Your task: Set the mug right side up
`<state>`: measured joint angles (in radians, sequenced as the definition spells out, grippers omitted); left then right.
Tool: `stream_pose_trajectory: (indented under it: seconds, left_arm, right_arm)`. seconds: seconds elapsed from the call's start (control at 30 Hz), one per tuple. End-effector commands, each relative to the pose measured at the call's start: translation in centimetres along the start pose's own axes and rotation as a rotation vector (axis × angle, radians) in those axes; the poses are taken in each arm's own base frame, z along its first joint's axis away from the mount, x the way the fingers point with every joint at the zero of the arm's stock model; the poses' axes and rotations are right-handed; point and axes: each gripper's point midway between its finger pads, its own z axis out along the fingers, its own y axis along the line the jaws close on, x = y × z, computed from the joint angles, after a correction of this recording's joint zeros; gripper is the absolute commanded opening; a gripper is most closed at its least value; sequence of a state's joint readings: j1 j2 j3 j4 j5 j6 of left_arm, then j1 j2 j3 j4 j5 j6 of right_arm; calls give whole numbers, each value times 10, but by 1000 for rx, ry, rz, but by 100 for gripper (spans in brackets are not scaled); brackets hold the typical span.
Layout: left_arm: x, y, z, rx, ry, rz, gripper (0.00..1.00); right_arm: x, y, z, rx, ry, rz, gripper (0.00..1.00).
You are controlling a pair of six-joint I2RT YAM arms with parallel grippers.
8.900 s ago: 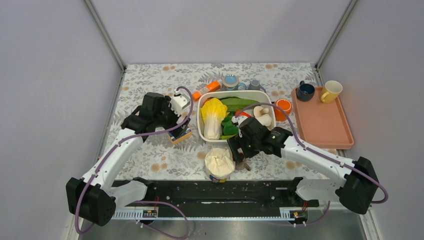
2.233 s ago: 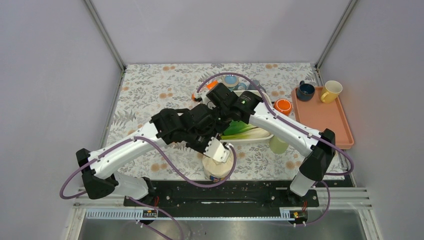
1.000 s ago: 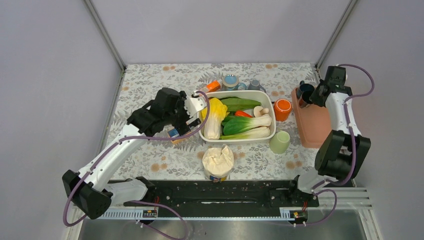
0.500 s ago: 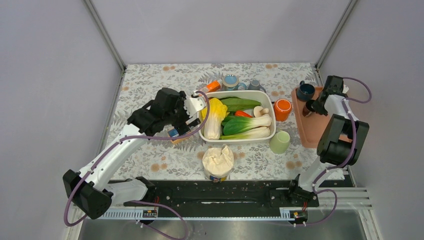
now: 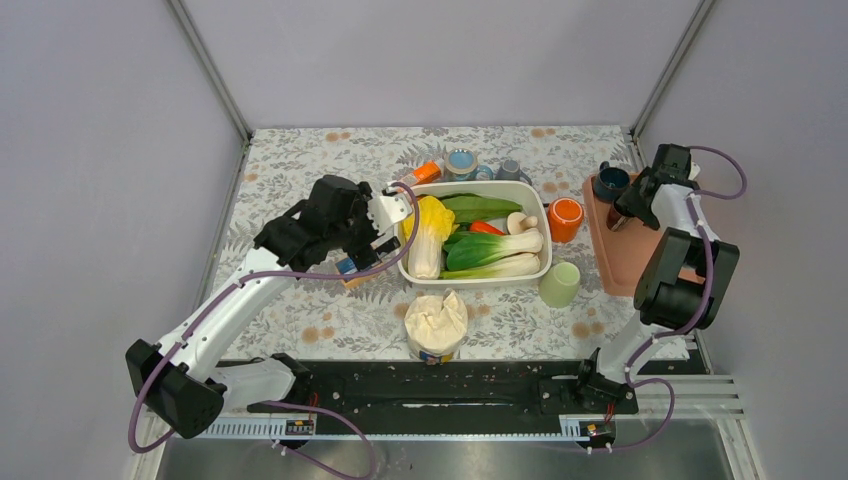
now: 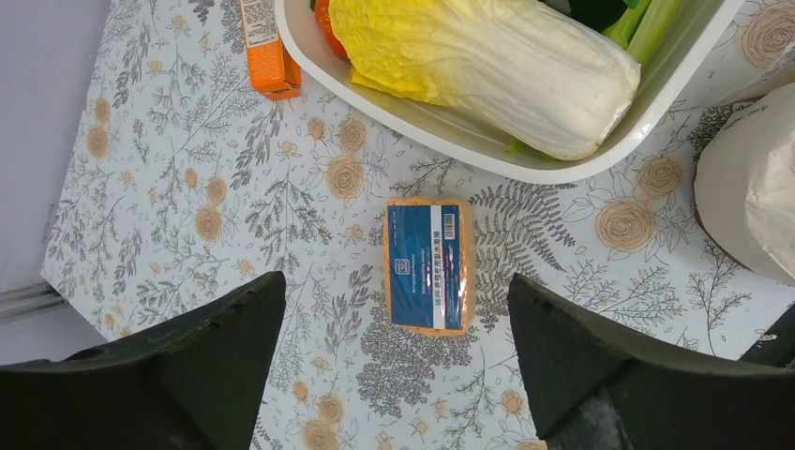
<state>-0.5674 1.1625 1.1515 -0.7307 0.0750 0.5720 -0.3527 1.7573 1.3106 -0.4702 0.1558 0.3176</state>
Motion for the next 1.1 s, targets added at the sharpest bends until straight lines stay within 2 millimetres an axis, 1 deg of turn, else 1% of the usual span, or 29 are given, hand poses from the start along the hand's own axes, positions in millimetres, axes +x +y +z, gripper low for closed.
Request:
stream_pose_trajectory:
  seconds: [0.0, 0.1, 0.2, 0.23, 0.3, 0.37, 0.4, 0.47, 0.53, 0.57, 0.67, 0.73, 0.8, 0.87, 0.97, 1.07]
  left_arm:
    - [-13, 8, -7, -23, -52, 11, 92]
    - [-17, 7, -8, -18, -66, 9, 92]
    - [-19, 6, -9, -8, -78, 7, 92]
    - [-20, 6, -9, -7, -82, 5, 92]
    - [-21, 5, -10, -4, -85, 2, 92]
    - [-21, 4, -10, 0, -87, -1, 92]
    - [-21, 4, -10, 2, -88, -1, 92]
    - [-19, 1, -9, 9, -88, 2, 92]
    - [-18, 0, -9, 11, -87, 5, 92]
    - [-18, 0, -9, 10, -90, 7, 92]
    - [-17, -2, -9, 17, -95, 11, 92]
    - [-16, -4, -9, 23, -97, 16, 92]
    - [-15, -5, -8, 26, -94, 18, 92]
    - [-13, -6, -6, 31, -94, 21, 92]
    - [-14, -8, -5, 37, -100, 22, 92]
    - [-14, -9, -5, 42, -100, 24, 92]
  right_arm:
    - [-31, 7, -42, -41, -86, -36, 71]
    - [-44, 7, -68, -55, -119, -53, 80]
    - [-53, 13, -95, -103, -143, -74, 96]
    - [-54, 16, -104, -127, -151, -88, 98]
    - [-54, 20, -120, -160, -171, -146, 99]
    - [-46, 33, -138, -220, -173, -234, 99]
    - [-39, 44, -148, -268, -167, -290, 98]
    - [-16, 69, -163, -386, -135, -434, 97]
    - [13, 91, -172, -491, -80, -572, 95]
    - [28, 97, -175, -514, -34, -613, 94]
    - [73, 103, -179, -566, 113, -750, 88]
    - [105, 103, -177, -557, 178, -896, 87]
    - [129, 99, -172, -531, 232, -1019, 87]
    - [142, 95, -164, -492, 290, -1078, 85]
    - [149, 86, -154, -425, 372, -1089, 81]
    - [152, 91, -152, -446, 381, -1080, 81]
